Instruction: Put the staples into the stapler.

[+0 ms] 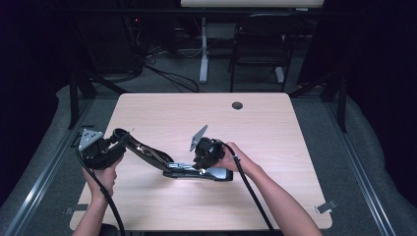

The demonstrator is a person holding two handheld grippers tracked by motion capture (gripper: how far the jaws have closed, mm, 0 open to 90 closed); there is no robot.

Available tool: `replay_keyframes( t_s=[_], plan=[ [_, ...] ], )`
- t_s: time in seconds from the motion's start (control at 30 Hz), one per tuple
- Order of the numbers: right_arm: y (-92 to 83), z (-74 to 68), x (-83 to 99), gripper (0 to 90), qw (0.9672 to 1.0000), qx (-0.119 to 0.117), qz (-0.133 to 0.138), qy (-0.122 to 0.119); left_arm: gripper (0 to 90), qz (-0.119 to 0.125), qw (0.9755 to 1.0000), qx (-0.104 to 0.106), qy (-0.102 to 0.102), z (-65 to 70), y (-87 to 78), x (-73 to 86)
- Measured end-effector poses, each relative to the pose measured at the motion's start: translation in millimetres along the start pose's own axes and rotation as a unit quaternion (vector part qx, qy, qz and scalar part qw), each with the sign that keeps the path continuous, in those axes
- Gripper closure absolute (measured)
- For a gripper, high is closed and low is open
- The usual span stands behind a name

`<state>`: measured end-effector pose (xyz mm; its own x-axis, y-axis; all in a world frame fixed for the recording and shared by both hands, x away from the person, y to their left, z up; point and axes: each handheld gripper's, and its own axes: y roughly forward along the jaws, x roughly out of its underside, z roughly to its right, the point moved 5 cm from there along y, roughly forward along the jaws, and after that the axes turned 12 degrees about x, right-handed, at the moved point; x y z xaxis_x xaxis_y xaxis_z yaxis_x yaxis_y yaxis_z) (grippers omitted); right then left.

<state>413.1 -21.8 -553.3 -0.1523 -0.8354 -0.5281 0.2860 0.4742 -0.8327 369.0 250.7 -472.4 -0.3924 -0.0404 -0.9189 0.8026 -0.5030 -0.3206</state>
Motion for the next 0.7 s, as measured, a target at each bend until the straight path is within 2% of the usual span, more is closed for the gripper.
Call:
replay_keyframes(
  t_s=[0.17, 0.3, 0.4, 0.53, 0.7],
  plan=[
    [-9.9, -1.1, 1.0, 57.0, 0.9996, 0.026, -0.006, 0.012, 62.0, 0.001, 1.0000, 0.002, 0.000, 0.6, 0.1, -0.1],
    [-24.9, 1.0, 6.7, 44.0, 0.9980, 0.050, -0.006, 0.039, 62.1, 0.001, 1.0000, 0.000, 0.000, 0.8, 0.0, -0.1],
    [-39.0, 5.4, 13.9, 37.2, 0.9948, 0.068, 0.005, 0.076, 62.1, 0.003, 1.0000, -0.001, 0.000, 1.0, 0.3, -0.2],
    [-55.0, 8.3, 27.9, 30.9, 0.9896, 0.093, 0.006, 0.110, 62.2, 0.003, 1.0000, -0.002, 0.000, 1.2, 0.5, -0.2],
    [-67.1, 8.3, 49.0, 29.9, 0.9856, 0.112, -0.002, 0.127, 62.2, 0.003, 1.0000, -0.002, -0.001, 1.9, 0.5, -0.4]
  ],
)
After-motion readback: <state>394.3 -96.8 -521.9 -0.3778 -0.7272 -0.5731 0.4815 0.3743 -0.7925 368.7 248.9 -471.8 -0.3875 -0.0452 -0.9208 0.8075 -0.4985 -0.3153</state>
